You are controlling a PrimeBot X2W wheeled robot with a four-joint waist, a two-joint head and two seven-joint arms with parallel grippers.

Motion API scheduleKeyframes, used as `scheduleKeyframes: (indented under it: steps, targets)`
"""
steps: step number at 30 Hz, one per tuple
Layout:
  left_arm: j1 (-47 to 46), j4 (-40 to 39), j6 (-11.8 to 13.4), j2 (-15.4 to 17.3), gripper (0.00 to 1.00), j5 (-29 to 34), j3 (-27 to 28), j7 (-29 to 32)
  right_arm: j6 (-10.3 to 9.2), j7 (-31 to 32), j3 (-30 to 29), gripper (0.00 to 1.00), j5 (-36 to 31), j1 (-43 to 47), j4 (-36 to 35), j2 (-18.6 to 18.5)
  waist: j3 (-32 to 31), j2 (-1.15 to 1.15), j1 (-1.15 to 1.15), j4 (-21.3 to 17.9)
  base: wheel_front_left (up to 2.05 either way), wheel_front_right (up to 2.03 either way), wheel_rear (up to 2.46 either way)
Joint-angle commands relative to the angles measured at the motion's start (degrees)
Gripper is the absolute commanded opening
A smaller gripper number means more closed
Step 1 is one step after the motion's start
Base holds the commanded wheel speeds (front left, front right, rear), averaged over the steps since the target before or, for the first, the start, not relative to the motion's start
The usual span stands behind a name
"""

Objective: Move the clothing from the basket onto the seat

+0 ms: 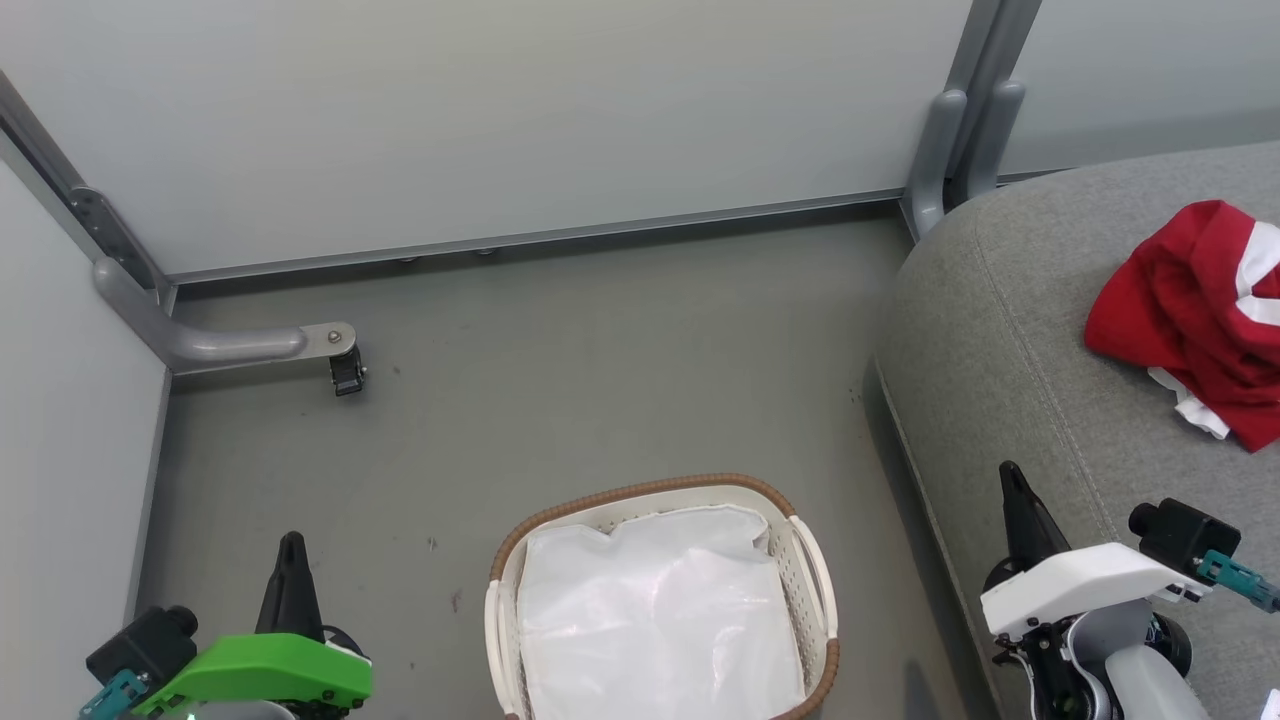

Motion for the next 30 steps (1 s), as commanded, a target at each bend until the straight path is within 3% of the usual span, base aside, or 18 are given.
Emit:
scheduleKeyframes:
  steps: [1,30]
  targets:
    - [-1.51,-1.02,-0.38,0.29,0.00,-2.25,0.35,0.43,-0.02,0.53,-0.41,0.00,2.20,-0.06,-1.17,-0.33,-0.07,0.00,0.00,-0.02,0.00,0.00,0.00]
    - [-2.62,-2.89,-1.47,0.43,0.00,-21.91,2.24,5.93,-0.04,6.03,-2.76,0.00,22.35,1.03,-3.91,-0.49,-1.25,0.00,0.00,-0.39,0.00,0.00,0.00]
